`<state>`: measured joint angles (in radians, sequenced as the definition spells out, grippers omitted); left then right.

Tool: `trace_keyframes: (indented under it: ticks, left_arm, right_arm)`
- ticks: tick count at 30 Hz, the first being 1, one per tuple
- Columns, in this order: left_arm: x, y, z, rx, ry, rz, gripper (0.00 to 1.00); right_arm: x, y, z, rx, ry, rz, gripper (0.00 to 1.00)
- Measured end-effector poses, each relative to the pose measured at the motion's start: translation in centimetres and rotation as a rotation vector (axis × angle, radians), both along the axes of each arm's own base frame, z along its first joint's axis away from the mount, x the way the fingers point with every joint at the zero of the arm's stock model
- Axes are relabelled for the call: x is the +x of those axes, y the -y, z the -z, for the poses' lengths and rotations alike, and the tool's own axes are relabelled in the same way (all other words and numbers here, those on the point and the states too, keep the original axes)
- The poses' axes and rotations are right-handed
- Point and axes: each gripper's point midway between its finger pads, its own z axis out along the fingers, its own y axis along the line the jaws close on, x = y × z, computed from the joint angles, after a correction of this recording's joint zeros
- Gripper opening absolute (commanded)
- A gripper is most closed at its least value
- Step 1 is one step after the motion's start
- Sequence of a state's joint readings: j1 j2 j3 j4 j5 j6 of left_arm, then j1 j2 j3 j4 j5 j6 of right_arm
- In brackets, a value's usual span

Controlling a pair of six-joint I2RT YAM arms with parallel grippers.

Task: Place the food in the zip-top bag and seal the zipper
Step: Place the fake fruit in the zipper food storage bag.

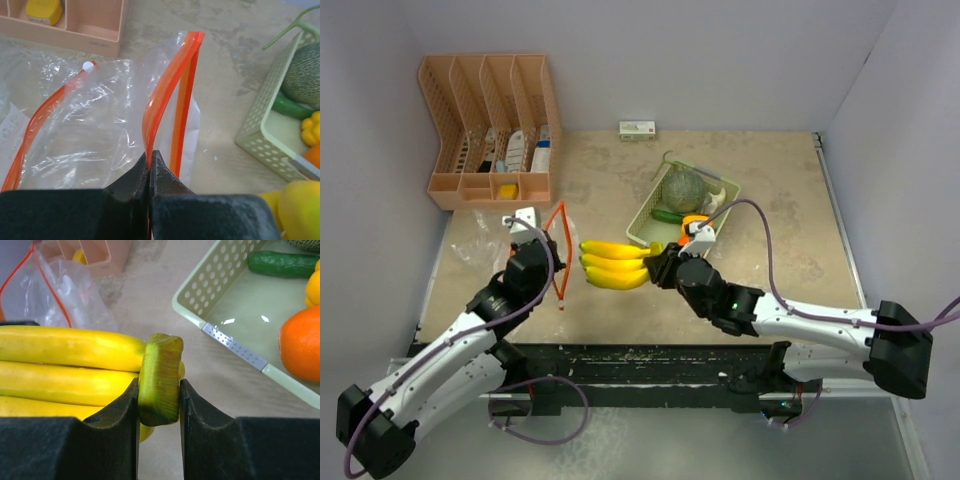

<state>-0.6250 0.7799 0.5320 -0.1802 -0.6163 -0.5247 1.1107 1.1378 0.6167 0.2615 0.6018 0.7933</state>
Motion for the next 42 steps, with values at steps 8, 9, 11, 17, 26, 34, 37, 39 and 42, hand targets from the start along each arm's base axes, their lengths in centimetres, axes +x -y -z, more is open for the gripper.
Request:
trace_keyframes:
  ticks: [8, 9, 11, 17, 26, 34, 37, 39, 42]
  left_arm:
    - [-1.2, -0.2, -0.8, -0.102, 0.058, 0.004, 0.00]
    - [-1.2, -0.2, -0.4, -0.102, 0.049, 0.003, 0.00]
    - [-1.2, -0.1, 0.4, -0.099, 0.030, 0.002, 0.00]
    - [-1.1, 0.3, 2.4, -0.104, -0.005, 0.006, 0.00]
    - [-0.7, 0.0, 2.7, -0.151, 0.048, -0.035, 0.00]
    - [0.3, 0.2, -2.4, -0.279, 0.241, -0.045, 0.00]
    - [0.6, 0.5, -3.7, -0.309, 0.289, -0.036, 0.00]
    - [0.7, 0.7, -4.4, -0.325, 0.317, -0.026, 0.00]
    - [0.9, 0.9, -4.8, -0.332, 0.354, -0.018, 0.00]
  right_arm:
    - [2.7, -0.4, -0.6, 0.120, -0.007, 0.086, 0.00]
    - [2.7, -0.6, -0.3, 0.120, -0.015, 0.084, 0.00]
    - [2.8, -1.3, 0.4, 0.129, -0.033, 0.073, 0.00]
    - [2.5, -3.1, 0.6, 0.186, -0.061, 0.024, 0.00]
    - [1.7, -1.8, -3.5, 0.339, -0.081, 0.048, 0.00]
    - [1.9, -0.6, -4.0, 0.456, -0.222, 0.130, 0.00]
    - [1.9, -1.0, -4.5, 0.513, -0.265, 0.128, 0.00]
    - [1.7, -1.8, -5.3, 0.563, -0.300, 0.108, 0.00]
    - [1.3, -3.2, -6.3, 0.631, -0.354, 0.062, 0.00]
